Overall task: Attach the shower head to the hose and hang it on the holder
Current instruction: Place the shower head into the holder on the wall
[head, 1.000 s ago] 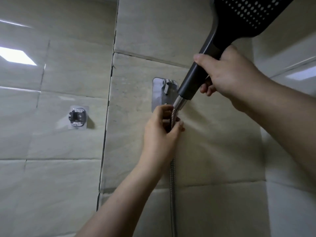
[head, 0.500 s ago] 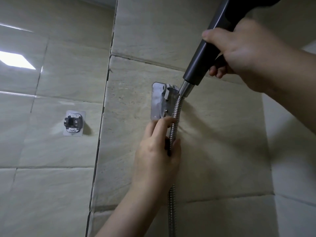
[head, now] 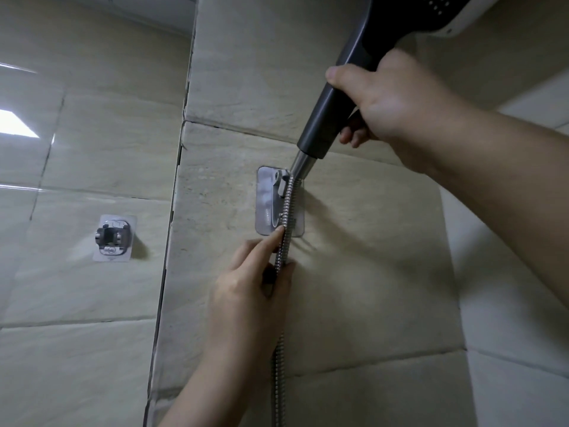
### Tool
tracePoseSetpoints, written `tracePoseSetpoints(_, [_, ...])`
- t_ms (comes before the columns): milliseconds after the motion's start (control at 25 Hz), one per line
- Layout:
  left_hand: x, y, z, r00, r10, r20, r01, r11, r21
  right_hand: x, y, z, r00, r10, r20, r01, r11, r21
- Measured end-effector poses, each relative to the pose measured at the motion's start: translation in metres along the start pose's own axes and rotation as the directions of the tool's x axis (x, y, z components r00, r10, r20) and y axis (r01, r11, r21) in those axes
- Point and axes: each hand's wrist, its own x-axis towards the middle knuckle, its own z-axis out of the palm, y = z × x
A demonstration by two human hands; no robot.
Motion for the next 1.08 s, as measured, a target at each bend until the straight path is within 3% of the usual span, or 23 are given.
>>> tracePoseSetpoints(720, [-0.010, 0.001, 0.004, 0.986, 0.143, 0.083, -0.160, 0.948, 0.274, 0.001, 0.002, 0.020, 0.999, 0.025, 0.041, -0.022, 0.996, -0.086])
tracePoseSetpoints(1080, [-0.008, 0.003, 0.003, 0.986, 0.123, 0.112, -0.151, 0.943, 0.296, 0.004, 0.003, 0.023, 0.997, 0.029, 0.065, -0.024, 0.997, -0.076])
